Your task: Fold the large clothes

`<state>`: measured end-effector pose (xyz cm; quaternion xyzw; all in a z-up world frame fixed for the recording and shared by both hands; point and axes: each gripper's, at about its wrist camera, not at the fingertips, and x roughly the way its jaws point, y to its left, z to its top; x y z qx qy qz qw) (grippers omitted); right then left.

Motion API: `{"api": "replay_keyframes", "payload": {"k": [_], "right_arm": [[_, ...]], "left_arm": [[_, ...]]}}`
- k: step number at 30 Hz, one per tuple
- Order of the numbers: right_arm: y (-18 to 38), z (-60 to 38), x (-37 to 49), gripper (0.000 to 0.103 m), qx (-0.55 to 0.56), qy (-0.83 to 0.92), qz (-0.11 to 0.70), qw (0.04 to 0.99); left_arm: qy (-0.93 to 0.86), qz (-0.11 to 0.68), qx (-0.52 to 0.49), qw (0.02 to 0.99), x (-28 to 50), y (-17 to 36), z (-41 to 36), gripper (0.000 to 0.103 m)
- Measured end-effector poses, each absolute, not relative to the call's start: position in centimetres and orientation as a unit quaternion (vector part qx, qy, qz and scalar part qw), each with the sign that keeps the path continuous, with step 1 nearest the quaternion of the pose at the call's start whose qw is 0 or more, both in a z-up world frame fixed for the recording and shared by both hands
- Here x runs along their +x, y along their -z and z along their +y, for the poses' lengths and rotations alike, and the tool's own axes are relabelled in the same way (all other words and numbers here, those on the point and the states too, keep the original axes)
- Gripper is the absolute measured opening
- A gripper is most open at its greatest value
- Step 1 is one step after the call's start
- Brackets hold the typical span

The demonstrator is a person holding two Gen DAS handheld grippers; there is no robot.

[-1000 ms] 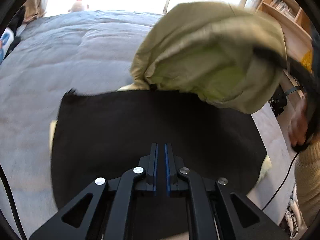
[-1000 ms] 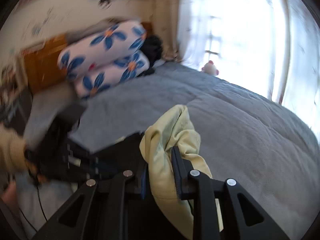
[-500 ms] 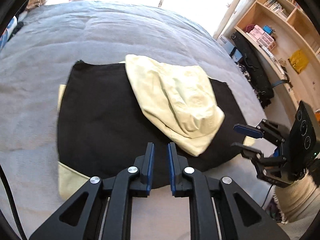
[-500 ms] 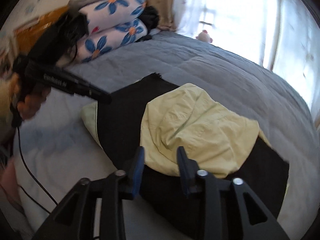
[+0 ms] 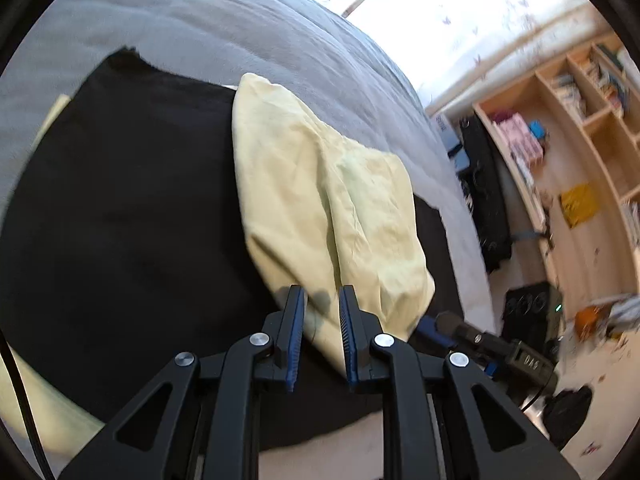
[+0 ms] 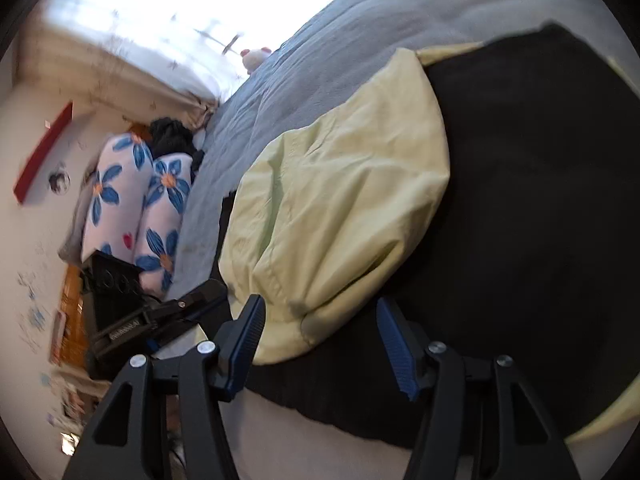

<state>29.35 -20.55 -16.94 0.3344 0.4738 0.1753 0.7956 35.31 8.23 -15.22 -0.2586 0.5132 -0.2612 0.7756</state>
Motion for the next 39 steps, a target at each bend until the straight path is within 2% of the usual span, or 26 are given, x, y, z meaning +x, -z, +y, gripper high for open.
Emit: {"api": "replay_keyframes", "payload": {"k": [3, 4, 5, 6, 8, 12, 15, 18, 20, 23, 26, 32, 39], "right_arm": [[18.0, -20.0, 30.0, 0.058, 0.338, -0.179, 0.476, 0.792], [18.3, -19.7, 30.2, 0.051, 0.336, -0.180, 0.476, 0.793], [18.5, -19.5, 30.3, 0.028, 0.333, -0.184, 0.474, 0.794], [18.6, -19.2, 30.4, 0.018, 0.326, -0.188, 0.475, 0.795], [17.3, -19.0, 30.0, 0.013, 0.300, -0.180, 0.465, 0.813], [15.1, -19.3, 28.6, 0.012, 0.257, -0.161, 0.438, 0.846], [18.5, -19.8, 28.6, 0.012, 0.260, -0.128, 0.484, 0.826], [19.8, -20.1, 28.2, 0.012, 0.267, -0.120, 0.493, 0.819], [18.7, -19.8, 28.0, 0.022, 0.252, -0.111, 0.495, 0.824], [16.8, -19.3, 27.6, 0.029, 0.214, -0.084, 0.496, 0.837], [14.3, -19.3, 26.3, 0.029, 0.180, -0.048, 0.469, 0.863], [10.6, -17.2, 26.8, 0.029, 0.125, -0.065, 0.402, 0.905], [12.5, -14.5, 32.7, 0.029, 0.129, -0.088, 0.413, 0.897]], "left_arm": [[0.254, 0.514, -0.268, 0.774, 36.0, 16.5, 7.7, 0.014], [0.249, 0.514, -0.273, 0.774, 36.2, 16.9, 7.5, 0.014], [0.245, 0.513, -0.276, 0.775, 36.2, 17.1, 7.4, 0.012], [0.235, 0.508, -0.279, 0.781, 36.0, 17.2, 7.2, 0.009], [0.224, 0.496, -0.274, 0.793, 35.2, 16.7, 7.0, 0.006], [0.212, 0.474, -0.231, 0.823, 32.5, 15.3, 5.0, 0.005], [0.184, 0.502, -0.200, 0.821, 31.5, 17.3, 3.3, 0.005], [0.175, 0.506, -0.202, 0.820, 31.2, 18.3, 3.0, 0.006], [0.172, 0.505, -0.196, 0.823, 31.1, 18.0, 3.1, 0.009], [0.150, 0.507, -0.164, 0.833, 30.7, 16.6, 3.0, 0.012], [0.102, 0.497, -0.116, 0.854, 29.8, 14.3, 3.7, 0.013], [0.113, 0.427, -0.113, 0.890, 29.4, 9.6, 3.4, 0.015], [0.154, 0.440, -0.113, 0.877, 34.4, 10.9, -0.6, 0.015]]}}
